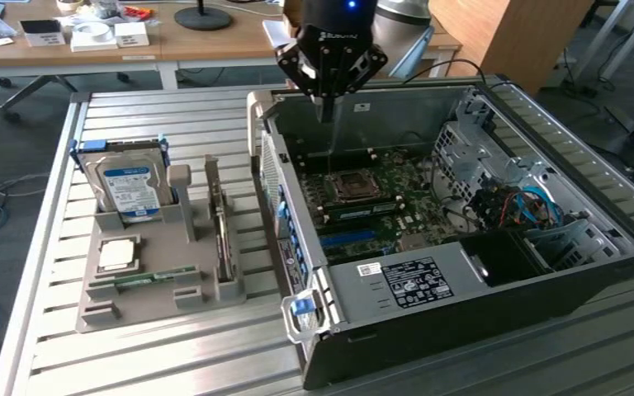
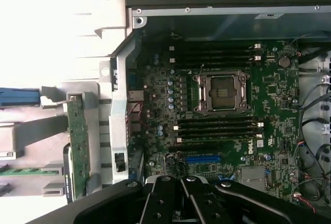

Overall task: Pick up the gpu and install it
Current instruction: 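Reach for the gpu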

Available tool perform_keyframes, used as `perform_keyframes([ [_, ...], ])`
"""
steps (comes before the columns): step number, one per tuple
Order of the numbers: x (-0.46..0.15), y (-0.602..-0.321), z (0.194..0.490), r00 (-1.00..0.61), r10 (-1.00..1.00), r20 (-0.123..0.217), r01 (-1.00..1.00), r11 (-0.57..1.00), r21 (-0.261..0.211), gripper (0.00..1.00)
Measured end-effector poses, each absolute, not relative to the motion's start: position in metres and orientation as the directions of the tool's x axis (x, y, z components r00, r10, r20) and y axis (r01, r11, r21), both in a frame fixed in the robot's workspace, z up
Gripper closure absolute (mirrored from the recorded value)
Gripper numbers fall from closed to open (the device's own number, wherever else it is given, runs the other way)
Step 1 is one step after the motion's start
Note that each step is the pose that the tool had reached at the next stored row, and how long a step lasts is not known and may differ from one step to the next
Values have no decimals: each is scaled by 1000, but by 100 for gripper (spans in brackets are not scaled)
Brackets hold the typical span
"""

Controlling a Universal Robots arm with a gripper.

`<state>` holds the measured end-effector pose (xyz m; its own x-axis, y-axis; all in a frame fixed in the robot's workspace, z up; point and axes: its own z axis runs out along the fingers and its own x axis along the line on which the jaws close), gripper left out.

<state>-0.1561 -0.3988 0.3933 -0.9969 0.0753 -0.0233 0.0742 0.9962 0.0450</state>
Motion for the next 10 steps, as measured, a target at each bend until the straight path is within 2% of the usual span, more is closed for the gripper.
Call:
perform_keyframes([
  [10, -161, -399, 393, -997, 75, -23, 74, 996, 45, 89],
])
